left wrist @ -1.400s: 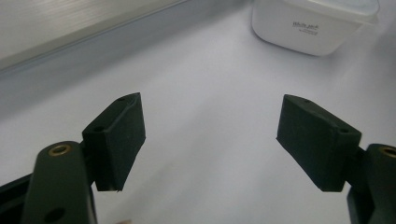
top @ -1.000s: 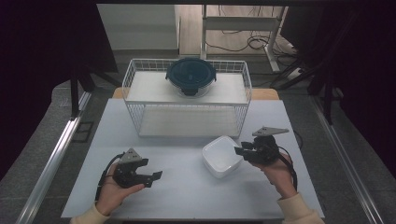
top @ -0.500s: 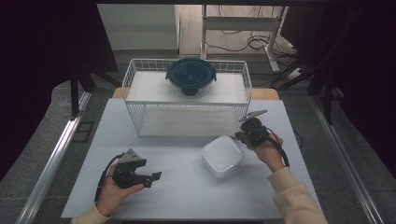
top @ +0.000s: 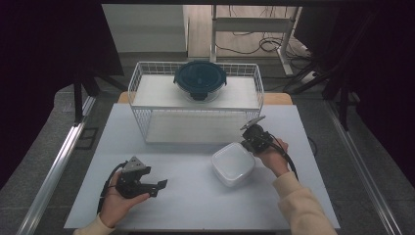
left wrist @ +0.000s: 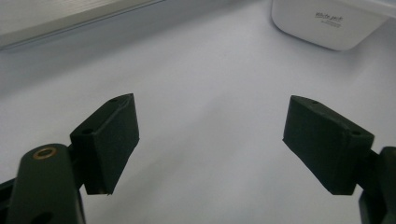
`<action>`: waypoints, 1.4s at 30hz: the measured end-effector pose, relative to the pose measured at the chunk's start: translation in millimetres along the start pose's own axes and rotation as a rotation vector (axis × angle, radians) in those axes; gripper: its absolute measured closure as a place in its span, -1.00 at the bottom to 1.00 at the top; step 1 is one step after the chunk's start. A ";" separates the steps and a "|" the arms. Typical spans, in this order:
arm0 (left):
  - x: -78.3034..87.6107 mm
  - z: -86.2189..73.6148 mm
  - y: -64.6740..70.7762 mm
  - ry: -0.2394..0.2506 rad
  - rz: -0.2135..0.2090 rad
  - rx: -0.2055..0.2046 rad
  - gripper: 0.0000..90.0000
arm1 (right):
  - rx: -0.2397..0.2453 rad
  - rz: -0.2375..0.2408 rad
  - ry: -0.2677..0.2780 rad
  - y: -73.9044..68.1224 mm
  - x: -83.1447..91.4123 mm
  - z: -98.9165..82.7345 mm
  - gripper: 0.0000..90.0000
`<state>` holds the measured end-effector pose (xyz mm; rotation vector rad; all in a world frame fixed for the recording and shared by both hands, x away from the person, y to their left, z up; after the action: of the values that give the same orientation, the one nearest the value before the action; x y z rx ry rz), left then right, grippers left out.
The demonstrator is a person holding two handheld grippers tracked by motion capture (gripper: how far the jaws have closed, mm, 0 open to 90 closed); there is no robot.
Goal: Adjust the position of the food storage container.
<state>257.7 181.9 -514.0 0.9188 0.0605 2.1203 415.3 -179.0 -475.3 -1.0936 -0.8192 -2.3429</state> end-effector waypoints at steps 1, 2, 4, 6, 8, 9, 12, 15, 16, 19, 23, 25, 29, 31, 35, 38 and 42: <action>0.6 -0.2 -0.4 0.003 -0.004 0.001 -0.60 | 0.002 0.003 0.002 -0.5 -0.4 0.6 0.99; 1.2 -0.5 -0.9 0.004 -0.010 -0.001 -0.58 | 0.004 0.010 0.008 -0.4 -1.1 1.1 0.99; 2.0 -1.1 -1.7 0.008 -0.016 0.001 -0.56 | 0.004 0.021 0.010 -1.3 -2.0 1.9 0.99; 2.9 -1.4 -2.4 0.011 -0.023 -0.001 -0.54 | 0.009 0.027 0.013 -3.0 -2.3 3.0 0.99; 3.1 -1.6 -3.2 0.014 -0.018 -0.004 -0.54 | 0.021 0.036 0.017 -5.3 -2.4 4.7 0.99; 3.0 -1.9 -3.7 0.013 -0.012 -0.009 -0.54 | 0.027 0.041 0.014 -7.1 -2.2 5.7 0.99; 2.5 -2.8 -4.3 0.016 -0.003 -0.007 -0.55 | 0.057 0.046 0.018 -13.9 -1.7 10.0 0.99; 2.5 -2.8 -4.4 0.021 -0.005 -0.007 -0.55 | 0.074 0.056 0.024 -19.9 -1.3 13.0 0.99; 2.4 -2.9 -4.5 0.028 -0.002 -0.010 -0.55 | 0.096 0.061 0.029 -27.1 -0.8 15.8 0.99; 2.8 -2.9 -6.1 0.039 0.010 -0.007 -0.58 | 0.122 0.073 0.036 -35.6 0.0 18.7 0.99; 7.2 -2.0 -8.8 0.073 -0.013 0.039 -0.57 | 0.151 0.095 0.041 -47.8 2.2 22.7 0.99; 8.1 -1.9 -9.6 0.078 -0.020 0.042 -0.56 | 0.168 0.105 0.049 -53.2 2.8 24.3 0.99; 7.3 -2.0 -9.5 0.071 -0.036 0.054 -0.50 | 0.182 0.123 0.053 -63.4 4.5 27.4 0.99; 6.5 -2.2 -8.9 0.062 -0.046 0.057 -0.49 | 0.189 0.136 0.059 -68.6 5.0 29.0 0.99; 6.1 -3.1 -9.6 0.049 -0.069 0.072 -0.47 | 0.208 0.145 0.061 -77.1 5.4 32.8 0.99; 4.1 -6.0 -11.2 0.031 -0.072 0.080 -0.50 | 0.224 0.155 0.067 -82.6 5.3 35.4 0.99; 2.7 -7.6 -13.0 0.015 -0.069 0.086 -0.52 | 0.243 0.172 0.075 -87.4 4.6 38.7 0.99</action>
<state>260.4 194.4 -522.4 0.9379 0.1895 2.0740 381.6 -89.5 -480.6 -0.9296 -0.9155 -2.0674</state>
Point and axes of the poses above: each handheld gripper's, and its own axes: x roughly backward along the jaws, z roughly out of its top, y roughly to its right, the point moved 2 cm from there along -x, roughly forward along the jaws, and after that the axes turned 12 degrees about -z, right-handed, at the moved point
